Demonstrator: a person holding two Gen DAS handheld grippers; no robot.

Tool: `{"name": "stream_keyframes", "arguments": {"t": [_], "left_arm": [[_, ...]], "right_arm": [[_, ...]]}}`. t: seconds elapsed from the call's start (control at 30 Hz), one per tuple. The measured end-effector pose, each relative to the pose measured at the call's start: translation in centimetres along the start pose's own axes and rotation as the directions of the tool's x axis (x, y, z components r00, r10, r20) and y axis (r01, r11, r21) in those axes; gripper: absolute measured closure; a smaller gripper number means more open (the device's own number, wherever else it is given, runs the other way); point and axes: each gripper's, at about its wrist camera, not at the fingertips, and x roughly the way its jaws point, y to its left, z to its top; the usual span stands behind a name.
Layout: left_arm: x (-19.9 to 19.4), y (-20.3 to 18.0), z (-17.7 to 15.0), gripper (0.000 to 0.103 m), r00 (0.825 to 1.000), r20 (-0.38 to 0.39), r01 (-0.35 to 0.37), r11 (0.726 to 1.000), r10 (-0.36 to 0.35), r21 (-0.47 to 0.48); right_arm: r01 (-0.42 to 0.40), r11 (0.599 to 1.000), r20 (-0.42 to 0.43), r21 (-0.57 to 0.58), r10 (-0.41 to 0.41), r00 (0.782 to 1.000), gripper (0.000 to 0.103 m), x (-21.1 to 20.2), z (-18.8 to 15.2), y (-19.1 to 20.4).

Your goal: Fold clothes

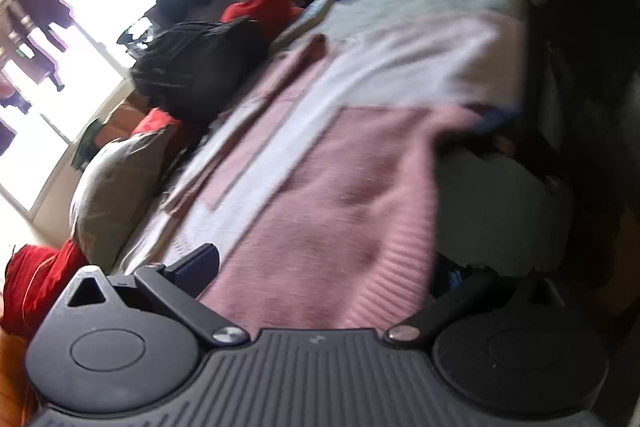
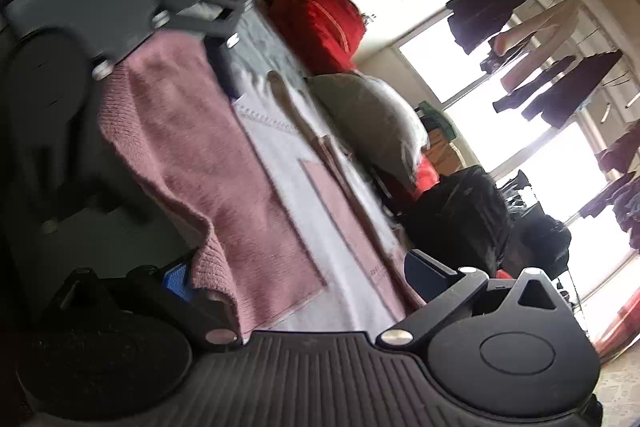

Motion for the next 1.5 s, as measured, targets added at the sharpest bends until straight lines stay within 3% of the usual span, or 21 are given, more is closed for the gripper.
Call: {"name": "stream_keyframes", "arguments": {"t": [0.2,0.47,0.63,0.9,1.03,1.2,1.5], "left_arm": [[-0.5,1.8,0.7,0.001,0.999,0.033,-0.027,0.998,0.029,-0.061],[-0.5,0.0,-0.2,0.001,0.997,0.026,0.070,0.998,-0.070,0.003],[0.5,0.2,-0.3,0.001,0.995,0.007,-0.096,0.995,0.096,-0.008],[-0.1,1.9,-2.5,0.001,0.976,-0.072,-0.207,0.978,0.207,0.014],[-0.5,2.7,-3.4,0.000,0.965,-0.102,-0.244,0.970,0.244,0.009],[-0.9,2.9,-2.8,0.000,0.948,-0.063,-0.312,0.950,0.313,0.025],[0.3,3.7,-1.3,0.000,0.937,-0.039,-0.343,0.933,0.348,0.108]], "right_arm": [[-0.004,1.000,-0.038,-0.018,0.004,0.999,0.000,1.3,-0.4,1.7],[0.176,0.984,-0.010,0.000,-0.176,0.984,0.000,1.9,-0.1,1.7],[0.219,0.975,0.013,0.036,-0.220,0.975,0.000,1.6,-0.2,1.3],[0.214,0.977,-0.082,-0.010,-0.214,0.974,0.000,2.8,-2.3,2.3],[0.245,0.969,-0.119,0.021,-0.241,0.963,0.000,2.8,-3.2,1.8],[0.286,0.958,-0.111,0.017,-0.282,0.953,0.000,2.5,-3.3,1.4],[0.316,0.948,-0.105,-0.040,-0.318,0.942,0.000,3.5,-2.7,0.6]]}}
